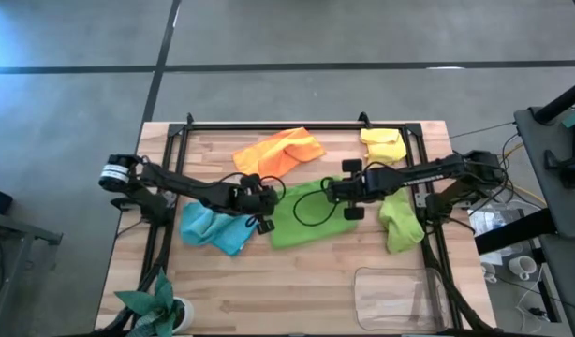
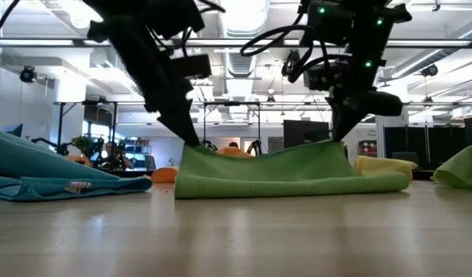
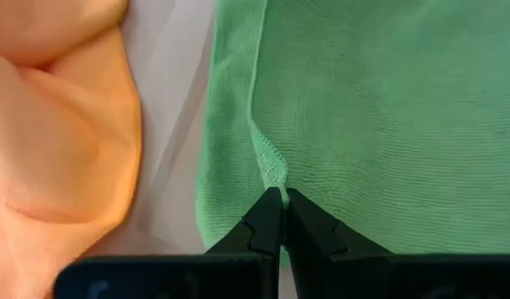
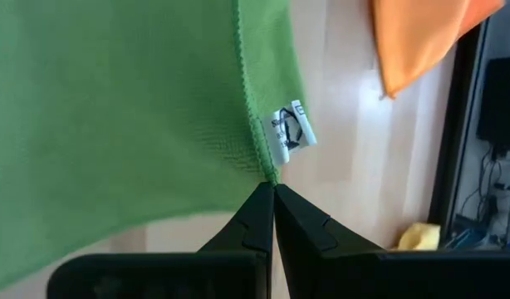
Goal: Fold microfiber towels
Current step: Fold the green microfiber towel
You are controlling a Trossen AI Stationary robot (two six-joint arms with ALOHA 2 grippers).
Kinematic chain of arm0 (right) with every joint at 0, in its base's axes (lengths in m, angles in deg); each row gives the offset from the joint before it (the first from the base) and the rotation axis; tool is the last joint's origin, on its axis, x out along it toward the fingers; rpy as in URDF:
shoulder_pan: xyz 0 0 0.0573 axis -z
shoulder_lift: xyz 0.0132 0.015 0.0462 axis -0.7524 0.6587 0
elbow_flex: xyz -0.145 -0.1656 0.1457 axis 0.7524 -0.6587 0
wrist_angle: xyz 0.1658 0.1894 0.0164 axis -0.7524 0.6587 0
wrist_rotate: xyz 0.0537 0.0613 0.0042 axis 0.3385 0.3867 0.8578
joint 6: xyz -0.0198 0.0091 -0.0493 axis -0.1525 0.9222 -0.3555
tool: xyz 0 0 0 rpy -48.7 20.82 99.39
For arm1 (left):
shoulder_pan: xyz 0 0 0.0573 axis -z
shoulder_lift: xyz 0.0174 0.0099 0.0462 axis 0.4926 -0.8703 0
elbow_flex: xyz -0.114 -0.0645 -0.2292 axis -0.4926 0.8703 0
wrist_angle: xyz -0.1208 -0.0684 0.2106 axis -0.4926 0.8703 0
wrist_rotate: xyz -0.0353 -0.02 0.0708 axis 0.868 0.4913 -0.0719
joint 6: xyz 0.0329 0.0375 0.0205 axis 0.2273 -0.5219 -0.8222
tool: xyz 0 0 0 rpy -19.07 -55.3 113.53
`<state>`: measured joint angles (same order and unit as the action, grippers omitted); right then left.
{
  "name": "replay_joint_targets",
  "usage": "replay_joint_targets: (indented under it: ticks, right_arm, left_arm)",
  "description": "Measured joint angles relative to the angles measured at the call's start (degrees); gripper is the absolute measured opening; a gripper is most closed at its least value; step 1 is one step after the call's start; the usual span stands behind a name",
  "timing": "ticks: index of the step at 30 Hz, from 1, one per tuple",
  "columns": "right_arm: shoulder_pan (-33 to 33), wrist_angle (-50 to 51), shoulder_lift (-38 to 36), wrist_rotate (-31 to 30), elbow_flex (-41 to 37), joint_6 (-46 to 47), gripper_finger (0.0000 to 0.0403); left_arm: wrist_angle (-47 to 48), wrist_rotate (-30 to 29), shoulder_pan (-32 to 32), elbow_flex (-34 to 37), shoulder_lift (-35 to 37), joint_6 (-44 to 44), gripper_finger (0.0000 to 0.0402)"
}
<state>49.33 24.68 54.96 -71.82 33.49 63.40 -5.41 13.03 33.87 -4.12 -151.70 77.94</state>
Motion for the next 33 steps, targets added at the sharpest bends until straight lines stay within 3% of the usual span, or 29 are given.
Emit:
replay_joint_targets:
  ticks: [11,23,33]
  right_arm:
    - [5.14,-4.25,5.45,0.02,0.00,-4.41,0.0008]
    - [5.93,-6.90,5.48,-0.13,0.60,-5.50,0.0008]
    - [7.37,-11.88,6.41,-0.04,-0.26,-5.49,0.0014]
  left_arm:
    - [0.23,-0.13,-1.46,0.14,-3.17,-0.76,0.0000]
    - [2.12,-3.97,-3.85,0.48,-1.20,-1.16,0.0000]
    - [1.87,-3.17,-4.04,1.53,-1.37,-1.14,0.0000]
